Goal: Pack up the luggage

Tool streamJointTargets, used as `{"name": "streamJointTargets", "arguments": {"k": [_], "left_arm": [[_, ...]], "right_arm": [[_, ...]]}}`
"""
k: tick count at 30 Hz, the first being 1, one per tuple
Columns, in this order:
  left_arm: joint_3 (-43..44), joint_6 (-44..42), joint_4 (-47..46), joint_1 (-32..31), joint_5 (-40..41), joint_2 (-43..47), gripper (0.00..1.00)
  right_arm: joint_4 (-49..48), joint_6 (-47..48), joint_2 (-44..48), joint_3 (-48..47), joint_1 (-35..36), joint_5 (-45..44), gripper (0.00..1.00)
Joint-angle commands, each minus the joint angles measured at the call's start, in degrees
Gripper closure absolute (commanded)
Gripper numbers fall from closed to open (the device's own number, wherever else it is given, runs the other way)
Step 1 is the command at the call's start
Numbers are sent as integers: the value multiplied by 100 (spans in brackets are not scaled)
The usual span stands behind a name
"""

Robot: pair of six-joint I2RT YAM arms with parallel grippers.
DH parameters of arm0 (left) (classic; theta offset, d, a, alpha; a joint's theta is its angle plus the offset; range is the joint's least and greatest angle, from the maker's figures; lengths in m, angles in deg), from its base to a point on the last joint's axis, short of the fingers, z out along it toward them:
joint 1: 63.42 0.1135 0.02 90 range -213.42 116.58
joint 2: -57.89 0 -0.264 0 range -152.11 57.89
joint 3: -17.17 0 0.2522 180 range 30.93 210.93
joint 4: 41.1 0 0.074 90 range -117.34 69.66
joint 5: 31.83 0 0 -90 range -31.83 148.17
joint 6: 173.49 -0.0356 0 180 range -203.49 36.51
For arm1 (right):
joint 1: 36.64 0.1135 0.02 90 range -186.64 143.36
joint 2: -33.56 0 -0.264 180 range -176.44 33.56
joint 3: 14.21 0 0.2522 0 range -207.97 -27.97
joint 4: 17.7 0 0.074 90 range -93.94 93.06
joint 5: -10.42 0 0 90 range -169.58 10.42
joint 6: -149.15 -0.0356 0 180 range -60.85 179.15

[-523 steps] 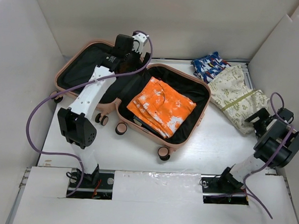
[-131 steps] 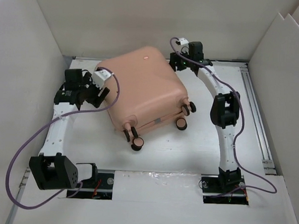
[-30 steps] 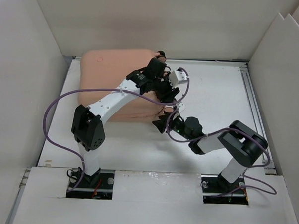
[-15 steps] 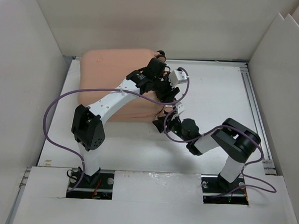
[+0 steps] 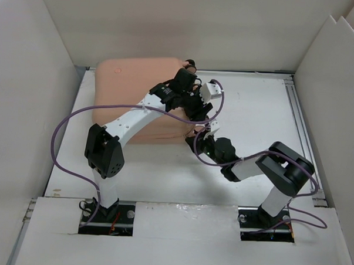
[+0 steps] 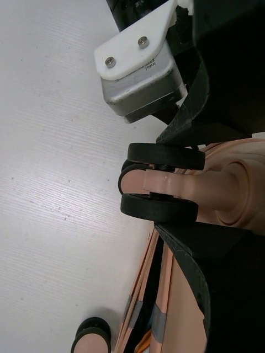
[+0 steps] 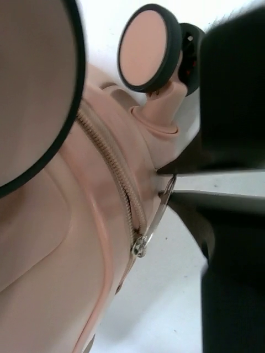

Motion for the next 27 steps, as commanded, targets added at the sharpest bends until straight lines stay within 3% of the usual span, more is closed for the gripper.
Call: {"name": "streamJointTargets", "arguments": {"k": [1,3,4,9,10,11,15,20,23,27], "left_arm": [[228,356,-657,-189,-448,353,100],[175,356,-657,-189,-448,354,100],[175,356,-657,-189,-448,354,100],[175,295,-605,-189,-387,406,100],[175,295,-605,-189,-387,406,100],[175,295,-605,-189,-387,406,100],[175,242,-605,-189,-387,406,100],[175,242,-605,-189,-387,406,100],[175,242,-605,-189,-325,406,100],[175,242,-605,-189,-325,459,100]], "right_arm": [[-1625,-93,113,-622,55,120,85],[-1626,-93,112,-622,55,172,98],[-1469,-93,173,-622,55,172,100],[-1178,135,472,-490,55,372,100],[-960,214,525,-490,-23,514,93],[-767,267,612,-490,-111,646,71],[-27,697,937,-552,-173,840,44],[483,874,1105,-850,-173,717,42],[554,874,921,-956,-173,577,51],[615,874,868,-1017,-173,182,53]]}}
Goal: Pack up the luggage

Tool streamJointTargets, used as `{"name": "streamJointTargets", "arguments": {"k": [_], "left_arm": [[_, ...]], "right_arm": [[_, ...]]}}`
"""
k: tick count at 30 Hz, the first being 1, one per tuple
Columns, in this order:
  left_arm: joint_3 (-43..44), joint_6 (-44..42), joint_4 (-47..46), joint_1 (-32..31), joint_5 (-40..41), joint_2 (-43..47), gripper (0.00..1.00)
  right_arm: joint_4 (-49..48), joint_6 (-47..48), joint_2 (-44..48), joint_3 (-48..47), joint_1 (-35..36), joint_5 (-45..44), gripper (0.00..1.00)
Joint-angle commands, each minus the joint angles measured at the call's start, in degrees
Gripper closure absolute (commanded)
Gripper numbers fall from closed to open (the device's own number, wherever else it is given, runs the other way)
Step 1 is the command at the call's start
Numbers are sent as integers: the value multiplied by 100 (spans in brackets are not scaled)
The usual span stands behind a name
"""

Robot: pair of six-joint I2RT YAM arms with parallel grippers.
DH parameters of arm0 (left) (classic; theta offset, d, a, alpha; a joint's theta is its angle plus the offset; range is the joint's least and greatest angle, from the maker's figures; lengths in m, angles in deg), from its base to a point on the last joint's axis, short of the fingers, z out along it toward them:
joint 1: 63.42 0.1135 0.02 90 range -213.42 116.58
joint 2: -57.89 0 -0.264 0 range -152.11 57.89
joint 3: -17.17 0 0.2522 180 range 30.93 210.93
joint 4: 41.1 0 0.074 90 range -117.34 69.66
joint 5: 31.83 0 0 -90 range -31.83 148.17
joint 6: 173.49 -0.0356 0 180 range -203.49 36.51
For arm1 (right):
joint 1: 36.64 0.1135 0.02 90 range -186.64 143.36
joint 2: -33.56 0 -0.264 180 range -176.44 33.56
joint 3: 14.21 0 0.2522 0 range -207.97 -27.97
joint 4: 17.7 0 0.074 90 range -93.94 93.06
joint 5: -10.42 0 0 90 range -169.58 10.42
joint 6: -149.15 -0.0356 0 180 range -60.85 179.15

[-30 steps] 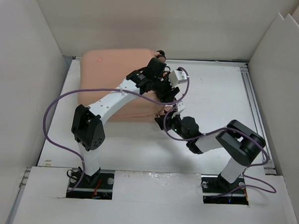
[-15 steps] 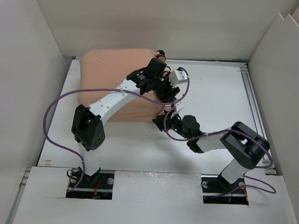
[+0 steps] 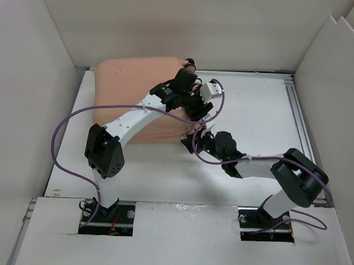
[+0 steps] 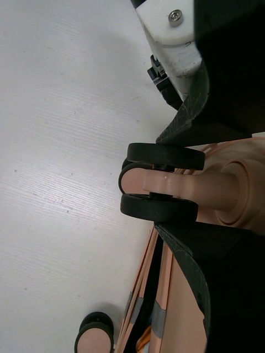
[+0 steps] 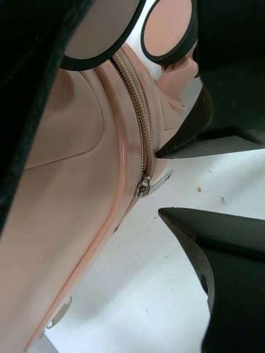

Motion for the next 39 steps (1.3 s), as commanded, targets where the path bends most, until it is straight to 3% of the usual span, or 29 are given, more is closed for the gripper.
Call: {"name": "streamJointTargets", "arguments": {"k": [1,7,14,16,18,22,23,35,39], "left_arm": [[180,277,-515,-167,-395,459,100],[180,277,-515,-167,-395,512,100],[180,277,-568,-167,-395,512,100],[180,277,-568,-167,-395,512,100],[180,330,-568,-167,-395,512,100],[180,330,-620,-167,-395,512,100],[180,330,-620,-167,-395,512,100],[285,330,-673,-167,-395,512,100],[285,330,-673,-167,-342,459,100]], "right_arm": [[-791,190,-17,-633,-27,-629,55],[-904,58,-132,-764,78,-1035,62],[-1062,-153,-404,-826,255,-1386,83],[-1132,-214,-404,-739,308,-1386,85],[-1360,-214,-404,-625,308,-1334,77],[-1484,-214,-456,-501,430,-1395,49],[-1484,-214,-457,-501,431,-1395,46],[-1783,-65,-387,-80,606,-1615,40],[-1477,-65,-149,97,606,-1728,35]]}}
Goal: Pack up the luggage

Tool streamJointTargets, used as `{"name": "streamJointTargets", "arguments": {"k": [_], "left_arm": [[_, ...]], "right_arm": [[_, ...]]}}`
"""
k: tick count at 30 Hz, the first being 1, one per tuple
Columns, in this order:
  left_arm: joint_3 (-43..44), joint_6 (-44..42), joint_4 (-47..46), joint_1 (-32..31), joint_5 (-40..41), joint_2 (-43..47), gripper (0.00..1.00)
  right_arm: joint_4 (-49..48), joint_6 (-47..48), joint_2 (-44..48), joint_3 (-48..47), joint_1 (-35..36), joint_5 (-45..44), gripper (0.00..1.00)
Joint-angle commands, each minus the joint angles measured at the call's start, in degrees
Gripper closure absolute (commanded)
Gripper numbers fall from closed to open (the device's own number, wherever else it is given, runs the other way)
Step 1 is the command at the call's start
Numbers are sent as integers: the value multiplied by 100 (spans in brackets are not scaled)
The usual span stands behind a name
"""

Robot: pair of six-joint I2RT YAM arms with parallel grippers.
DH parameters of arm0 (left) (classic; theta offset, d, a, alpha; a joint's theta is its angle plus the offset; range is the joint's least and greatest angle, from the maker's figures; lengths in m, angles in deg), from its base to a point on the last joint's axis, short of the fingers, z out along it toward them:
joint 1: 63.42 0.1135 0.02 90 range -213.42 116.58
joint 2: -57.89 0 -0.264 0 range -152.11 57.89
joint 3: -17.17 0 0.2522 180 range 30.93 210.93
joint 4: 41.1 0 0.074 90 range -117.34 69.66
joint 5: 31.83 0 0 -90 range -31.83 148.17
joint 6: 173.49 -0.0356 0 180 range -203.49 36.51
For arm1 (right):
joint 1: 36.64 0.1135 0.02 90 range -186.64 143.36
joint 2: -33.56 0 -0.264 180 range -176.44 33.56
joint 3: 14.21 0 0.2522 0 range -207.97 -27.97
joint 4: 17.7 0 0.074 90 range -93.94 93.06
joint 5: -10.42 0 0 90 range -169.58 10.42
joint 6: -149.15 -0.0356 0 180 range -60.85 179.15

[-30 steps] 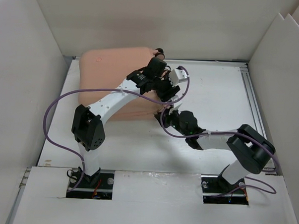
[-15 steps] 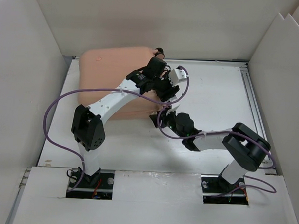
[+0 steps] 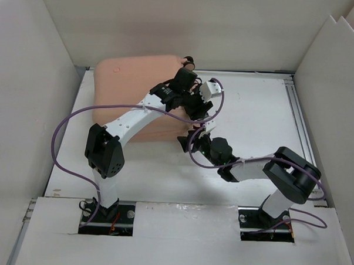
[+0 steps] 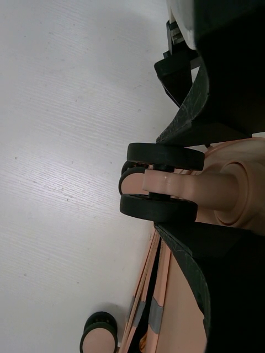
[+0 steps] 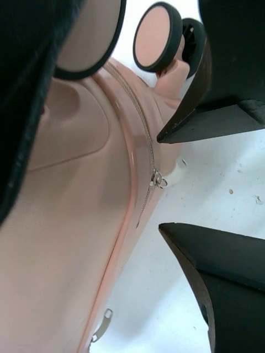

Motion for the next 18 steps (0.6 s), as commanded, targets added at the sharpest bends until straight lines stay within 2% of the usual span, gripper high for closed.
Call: {"name": "streamJointTargets", "arguments": {"k": [1,7,10,14,18], "left_arm": [[285,382,-618,-187,-541,459,100],[172,435,-733,-187,-488,511,100],[119,435,-795,-187,-488,573,100],[118,435,-847,-187,-436,573,100],[171,435,-847,-187,-436,626,100]], "right_arm": [[-514,-3,314,62,27,-166,35],[-304,-4,60,-245,27,-360,40],[4,-4,7,-431,27,-412,45],[514,-118,60,-519,27,-606,57],[804,-118,112,-519,88,-667,58]]}}
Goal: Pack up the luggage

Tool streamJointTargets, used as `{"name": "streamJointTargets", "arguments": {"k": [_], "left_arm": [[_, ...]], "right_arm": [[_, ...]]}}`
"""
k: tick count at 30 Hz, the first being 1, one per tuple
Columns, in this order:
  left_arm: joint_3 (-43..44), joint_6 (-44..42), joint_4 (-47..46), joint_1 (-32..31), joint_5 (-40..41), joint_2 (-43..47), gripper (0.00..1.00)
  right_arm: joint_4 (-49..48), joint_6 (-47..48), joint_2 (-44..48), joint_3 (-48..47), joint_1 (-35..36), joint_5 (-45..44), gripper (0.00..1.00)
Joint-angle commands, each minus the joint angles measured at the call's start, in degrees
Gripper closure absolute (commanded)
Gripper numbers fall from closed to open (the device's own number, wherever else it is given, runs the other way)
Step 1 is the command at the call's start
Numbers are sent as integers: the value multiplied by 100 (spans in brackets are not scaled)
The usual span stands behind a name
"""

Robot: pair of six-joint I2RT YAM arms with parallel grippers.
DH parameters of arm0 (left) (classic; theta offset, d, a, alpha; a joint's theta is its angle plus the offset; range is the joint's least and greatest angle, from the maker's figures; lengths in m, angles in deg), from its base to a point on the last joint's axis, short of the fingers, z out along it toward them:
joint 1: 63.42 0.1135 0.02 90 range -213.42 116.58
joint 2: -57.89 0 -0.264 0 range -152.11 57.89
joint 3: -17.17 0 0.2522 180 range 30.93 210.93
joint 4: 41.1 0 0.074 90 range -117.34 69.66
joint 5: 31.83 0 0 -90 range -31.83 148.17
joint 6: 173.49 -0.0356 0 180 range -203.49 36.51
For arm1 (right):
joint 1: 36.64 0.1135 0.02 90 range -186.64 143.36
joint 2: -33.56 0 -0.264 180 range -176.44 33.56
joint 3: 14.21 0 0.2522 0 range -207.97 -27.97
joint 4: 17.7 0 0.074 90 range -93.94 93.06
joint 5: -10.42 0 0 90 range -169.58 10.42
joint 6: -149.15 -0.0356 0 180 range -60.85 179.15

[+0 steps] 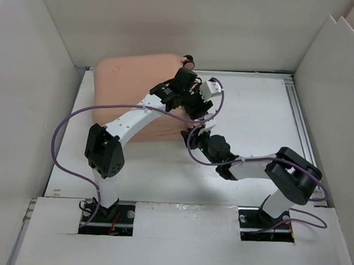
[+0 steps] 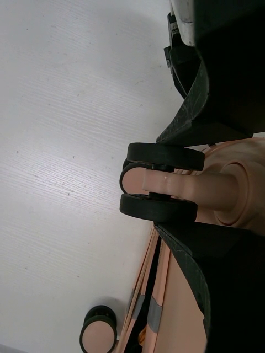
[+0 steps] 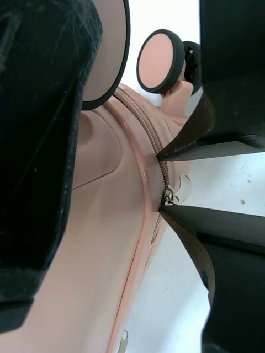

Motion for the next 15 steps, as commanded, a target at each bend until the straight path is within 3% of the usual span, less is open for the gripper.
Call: {"name": "streamJointTargets", "arguments": {"k": [1,15], "left_arm": [[184,430,-760,-189,-521,626,100],[184,369,-707,-189,-521,626,100]], "right_arm": [[394,-51,23,-204,76,-103,58],[684,249,76,-246,356,-384,41]]}}
